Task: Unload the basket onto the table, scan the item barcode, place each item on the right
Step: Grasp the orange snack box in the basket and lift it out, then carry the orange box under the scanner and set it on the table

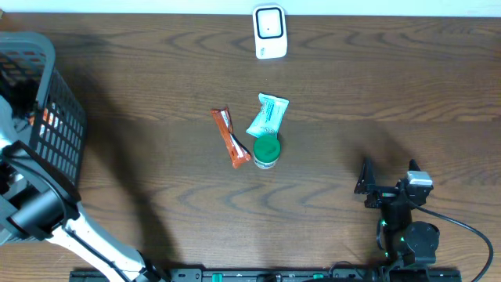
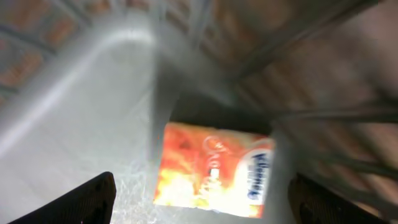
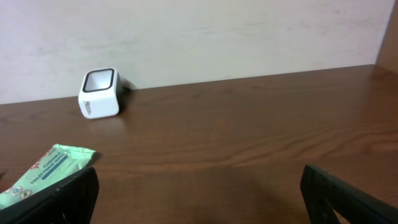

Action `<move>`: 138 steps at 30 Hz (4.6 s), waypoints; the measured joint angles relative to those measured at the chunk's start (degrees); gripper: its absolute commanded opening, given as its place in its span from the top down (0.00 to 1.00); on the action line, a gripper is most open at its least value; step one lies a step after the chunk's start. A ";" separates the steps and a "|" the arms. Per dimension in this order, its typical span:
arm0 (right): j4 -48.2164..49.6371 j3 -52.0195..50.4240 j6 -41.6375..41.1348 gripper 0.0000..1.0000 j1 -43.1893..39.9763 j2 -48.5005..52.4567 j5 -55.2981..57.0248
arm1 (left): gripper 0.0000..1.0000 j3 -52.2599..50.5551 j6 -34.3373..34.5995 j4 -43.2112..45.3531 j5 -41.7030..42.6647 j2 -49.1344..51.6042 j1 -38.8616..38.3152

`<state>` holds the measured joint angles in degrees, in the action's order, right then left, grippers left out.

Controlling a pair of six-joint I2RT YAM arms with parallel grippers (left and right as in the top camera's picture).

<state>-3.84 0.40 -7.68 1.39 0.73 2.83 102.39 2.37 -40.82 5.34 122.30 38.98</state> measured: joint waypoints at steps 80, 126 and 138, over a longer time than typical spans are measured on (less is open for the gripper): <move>0.00 0.00 -0.02 0.01 0.00 0.00 0.00 | 0.48 -19.15 -17.22 -16.57 17.79 -36.44 -64.85; 0.00 0.00 0.00 0.01 0.00 0.00 0.00 | 0.07 -19.23 -47.17 -3.74 40.06 -14.05 -76.26; 0.37 0.00 -0.02 0.01 0.00 0.00 0.02 | 0.06 -5.64 -38.95 -15.98 34.97 -16.44 -76.28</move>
<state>-3.46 0.40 -7.70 1.39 0.73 2.85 96.75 -36.58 -56.80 40.32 105.86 -37.30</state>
